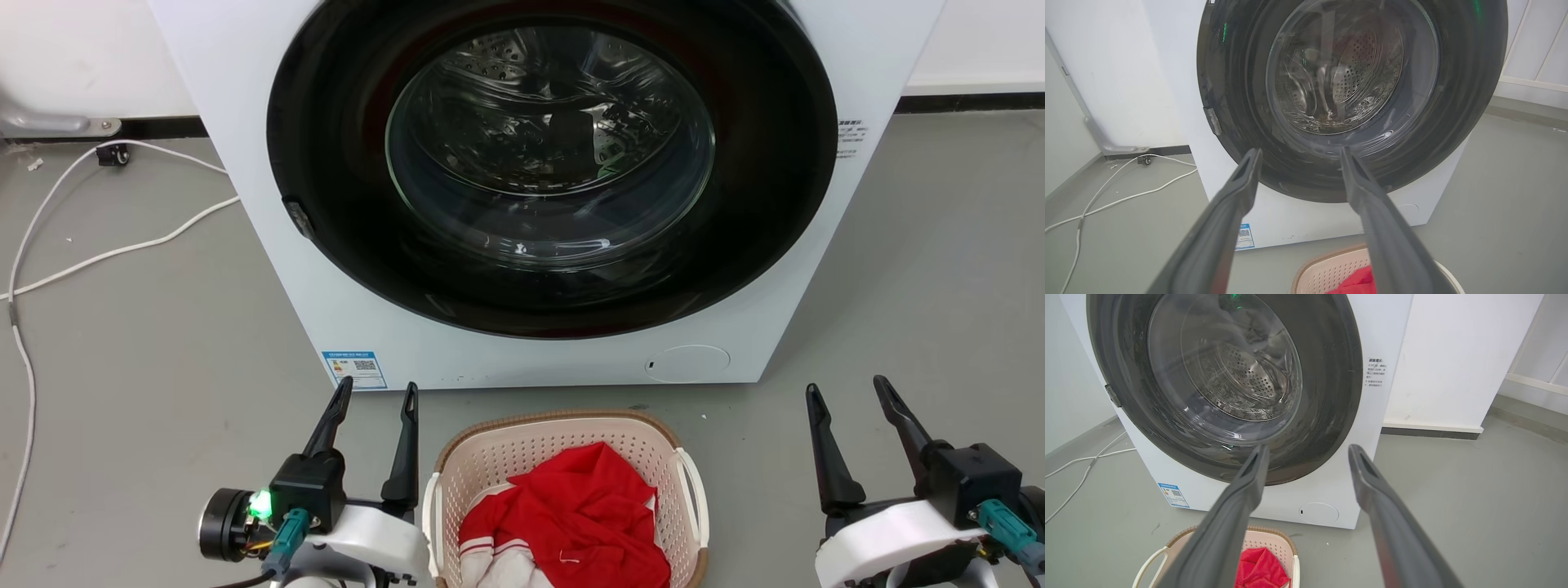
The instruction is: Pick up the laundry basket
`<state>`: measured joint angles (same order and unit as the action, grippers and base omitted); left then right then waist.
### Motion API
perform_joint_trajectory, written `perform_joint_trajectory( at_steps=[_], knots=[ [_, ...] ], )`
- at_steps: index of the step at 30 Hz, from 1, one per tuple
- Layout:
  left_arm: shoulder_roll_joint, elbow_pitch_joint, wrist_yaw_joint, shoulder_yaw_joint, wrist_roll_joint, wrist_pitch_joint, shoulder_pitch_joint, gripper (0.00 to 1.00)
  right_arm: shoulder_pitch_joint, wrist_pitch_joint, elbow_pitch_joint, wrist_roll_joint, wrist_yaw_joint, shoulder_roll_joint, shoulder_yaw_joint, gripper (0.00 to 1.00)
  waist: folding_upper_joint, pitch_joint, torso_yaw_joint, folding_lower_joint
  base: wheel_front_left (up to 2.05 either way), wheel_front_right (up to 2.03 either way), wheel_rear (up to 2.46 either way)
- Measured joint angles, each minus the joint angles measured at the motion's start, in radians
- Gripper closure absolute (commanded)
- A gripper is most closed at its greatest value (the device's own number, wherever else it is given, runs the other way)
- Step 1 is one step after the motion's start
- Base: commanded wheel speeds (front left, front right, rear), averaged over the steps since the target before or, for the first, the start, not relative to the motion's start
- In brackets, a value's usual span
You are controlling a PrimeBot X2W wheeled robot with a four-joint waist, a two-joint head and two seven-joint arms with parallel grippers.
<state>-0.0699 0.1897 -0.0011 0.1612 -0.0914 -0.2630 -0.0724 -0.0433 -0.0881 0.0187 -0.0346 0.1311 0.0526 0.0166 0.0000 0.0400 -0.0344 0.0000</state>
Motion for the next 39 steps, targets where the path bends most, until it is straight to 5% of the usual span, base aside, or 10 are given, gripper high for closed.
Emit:
perform_joint_trajectory(
  at_steps=[19,39],
  knots=[
    [0.008,0.057,-0.011,-0.013,-0.004,0.000,-0.024,0.00,0.029,0.028,-0.033,-0.035,0.000,0.000,0.016,0.00,0.0000,0.039,-0.011,0.0000,0.00,0.00,0.00],
    [-0.020,0.473,-0.105,-0.002,-0.113,0.156,-0.322,0.00,0.243,0.178,-0.304,-0.063,0.000,0.001,-0.006,0.00,0.0000,0.307,-0.025,0.0001,0.00,0.00,0.00]
  ],
)
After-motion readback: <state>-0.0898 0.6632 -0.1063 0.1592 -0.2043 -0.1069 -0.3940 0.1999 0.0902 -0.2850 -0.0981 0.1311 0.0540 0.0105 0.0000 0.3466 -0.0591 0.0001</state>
